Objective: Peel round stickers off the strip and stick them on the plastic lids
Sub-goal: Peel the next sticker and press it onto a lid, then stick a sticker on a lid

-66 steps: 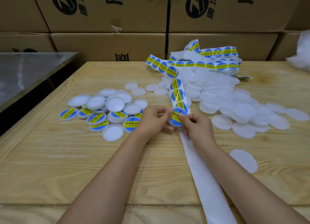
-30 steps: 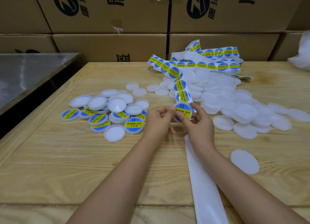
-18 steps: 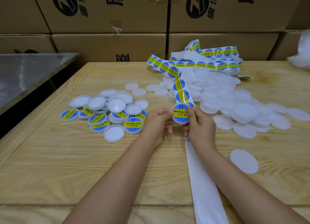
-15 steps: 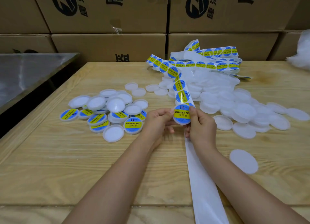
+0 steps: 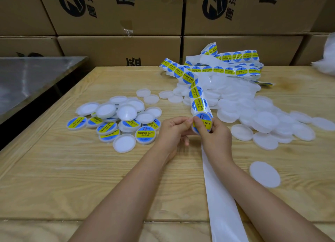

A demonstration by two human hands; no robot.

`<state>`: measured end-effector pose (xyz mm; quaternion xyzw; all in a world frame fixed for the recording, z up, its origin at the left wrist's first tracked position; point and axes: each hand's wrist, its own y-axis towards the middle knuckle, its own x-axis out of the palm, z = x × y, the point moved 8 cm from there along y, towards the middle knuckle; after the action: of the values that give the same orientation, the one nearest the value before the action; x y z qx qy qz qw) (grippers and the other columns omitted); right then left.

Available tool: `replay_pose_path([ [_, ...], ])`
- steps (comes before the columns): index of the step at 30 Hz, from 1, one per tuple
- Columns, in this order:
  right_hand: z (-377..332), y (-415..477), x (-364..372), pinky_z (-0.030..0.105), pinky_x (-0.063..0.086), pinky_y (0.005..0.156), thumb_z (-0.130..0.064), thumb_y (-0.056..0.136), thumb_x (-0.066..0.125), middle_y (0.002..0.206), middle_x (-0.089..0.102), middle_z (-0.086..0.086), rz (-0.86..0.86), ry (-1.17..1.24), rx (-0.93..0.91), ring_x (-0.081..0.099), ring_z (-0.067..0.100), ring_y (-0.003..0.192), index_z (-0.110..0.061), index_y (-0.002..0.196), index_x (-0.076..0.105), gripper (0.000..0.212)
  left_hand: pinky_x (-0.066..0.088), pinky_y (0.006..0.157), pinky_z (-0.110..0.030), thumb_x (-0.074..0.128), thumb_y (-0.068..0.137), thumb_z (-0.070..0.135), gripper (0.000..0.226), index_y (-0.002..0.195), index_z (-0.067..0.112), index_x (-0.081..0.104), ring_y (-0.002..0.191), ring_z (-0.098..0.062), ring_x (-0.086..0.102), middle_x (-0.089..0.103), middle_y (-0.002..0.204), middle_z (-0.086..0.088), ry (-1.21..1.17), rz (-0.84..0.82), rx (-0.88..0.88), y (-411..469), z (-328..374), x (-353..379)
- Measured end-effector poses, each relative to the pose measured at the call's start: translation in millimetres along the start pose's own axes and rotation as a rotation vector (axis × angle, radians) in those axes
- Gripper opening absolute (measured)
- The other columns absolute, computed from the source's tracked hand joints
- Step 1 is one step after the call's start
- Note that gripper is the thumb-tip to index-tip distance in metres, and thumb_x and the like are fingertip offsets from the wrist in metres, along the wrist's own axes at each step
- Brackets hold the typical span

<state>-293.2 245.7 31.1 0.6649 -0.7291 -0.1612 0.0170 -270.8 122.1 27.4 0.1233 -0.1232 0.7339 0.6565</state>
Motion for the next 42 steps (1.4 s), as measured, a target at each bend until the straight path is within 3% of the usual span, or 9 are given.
replay_pose_path([
  [4, -8.1, -6.7, 16.7, 0.036, 0.046, 0.067, -0.029, 0.080, 0.072, 0.081, 0.066, 0.012, -0.161, 0.107, -0.071, 0.057, 0.018, 0.071, -0.021, 0.087, 0.061, 0.015, 0.023, 0.028, -0.015, 0.049, 0.095, 0.014, 0.020, 0.084, 0.006, 0.064, 0.066, -0.019, 0.062, 0.067, 0.078, -0.010, -0.146, 0.097, -0.063, 3.3, -1.8, -12.6],
  [8, -17.0, -8.3, 17.7, 0.036, 0.048, 0.076, -0.020, 0.090, 0.061, 0.089, 0.070, 0.008, -0.198, 0.159, -0.170, 0.063, 0.027, 0.086, -0.026, 0.097, 0.062, 0.010, 0.018, 0.027, -0.015, 0.046, 0.096, 0.013, 0.020, 0.086, 0.004, 0.061, 0.063, -0.017, 0.069, 0.070, 0.074, -0.007, -0.181, 0.093, -0.078, 3.8, -0.9, -16.0],
  [10, -17.0, -6.9, 16.1, 0.040, 0.046, 0.071, -0.020, 0.093, 0.055, 0.085, 0.067, 0.014, -0.199, 0.147, -0.180, 0.059, 0.028, 0.076, -0.029, 0.099, 0.062, 0.012, 0.018, 0.027, -0.015, 0.046, 0.096, 0.013, 0.020, 0.087, 0.003, 0.060, 0.061, -0.015, 0.069, 0.070, 0.072, -0.005, -0.182, 0.092, -0.079, 4.1, -0.8, -15.6],
  [14, -10.0, -3.2, 12.5, 0.026, 0.033, 0.054, -0.021, 0.098, 0.048, 0.054, 0.049, -0.013, -0.161, 0.165, -0.113, 0.039, 0.004, 0.052, -0.024, 0.087, 0.064, 0.020, 0.040, 0.036, -0.017, 0.048, 0.095, 0.013, 0.019, 0.092, 0.001, 0.062, 0.063, -0.015, 0.069, 0.071, 0.073, -0.006, -0.158, 0.070, -0.076, 4.4, -1.5, -13.4],
  [17, -7.3, -0.8, 6.9, 0.025, 0.033, 0.051, -0.020, 0.100, 0.043, 0.050, 0.044, -0.010, -0.107, 0.181, -0.070, 0.038, 0.006, 0.049, -0.015, 0.072, 0.060, 0.032, 0.055, 0.055, -0.022, 0.048, 0.095, 0.010, 0.020, 0.090, 0.000, 0.064, 0.067, -0.018, 0.070, 0.072, 0.075, -0.009, -0.172, 0.044, -0.055, 5.0, -2.2, -11.8],
  [20, -6.6, 0.4, 2.8, 0.030, 0.034, 0.053, -0.022, 0.100, 0.042, 0.050, 0.044, 0.001, -0.068, 0.140, -0.067, 0.038, 0.013, 0.049, -0.004, 0.071, 0.059, 0.038, 0.056, 0.059, -0.022, 0.048, 0.096, 0.011, 0.020, 0.092, 0.003, 0.066, 0.072, -0.018, 0.071, 0.073, 0.080, -0.008, -0.151, -0.001, -0.026, 5.2, -1.4, -8.8],
  [33, 8.3, 7.0, -2.5, 0.031, 0.033, 0.052, -0.026, 0.096, 0.045, 0.043, 0.043, -0.003, -0.015, 0.111, 0.051, 0.038, 0.015, 0.046, -0.018, 0.048, 0.047, 0.049, 0.055, 0.050, -0.024, 0.052, 0.090, 0.000, 0.020, 0.095, 0.008, 0.069, 0.065, -0.018, 0.070, 0.073, 0.075, -0.006, 0.016, 0.070, 0.011, 7.1, 4.2, -17.6],
  [38, 19.4, 8.0, -3.6, 0.031, 0.034, 0.059, -0.024, 0.093, 0.045, 0.047, 0.050, -0.007, -0.001, 0.181, 0.200, 0.040, 0.012, 0.051, -0.021, 0.072, 0.065, 0.029, 0.057, 0.062, -0.027, 0.054, 0.091, 0.001, 0.019, 0.101, 0.012, 0.066, 0.058, -0.007, 0.064, 0.068, 0.068, 0.009, 0.217, 0.432, 0.357, -0.7, 43.8, -44.9],
  [42, 16.1, 6.1, -2.0, 0.030, 0.033, 0.059, -0.023, 0.093, 0.044, 0.052, 0.052, -0.005, -0.024, 0.164, 0.194, 0.041, 0.012, 0.053, -0.017, 0.072, 0.063, 0.029, 0.049, 0.081, -0.023, 0.053, 0.089, 0.008, 0.024, 0.108, 0.013, 0.068, 0.088, -0.011, 0.064, 0.070, 0.101, 0.001, 0.839, 0.673, 0.723, -21.0, 95.9, -66.8],
])
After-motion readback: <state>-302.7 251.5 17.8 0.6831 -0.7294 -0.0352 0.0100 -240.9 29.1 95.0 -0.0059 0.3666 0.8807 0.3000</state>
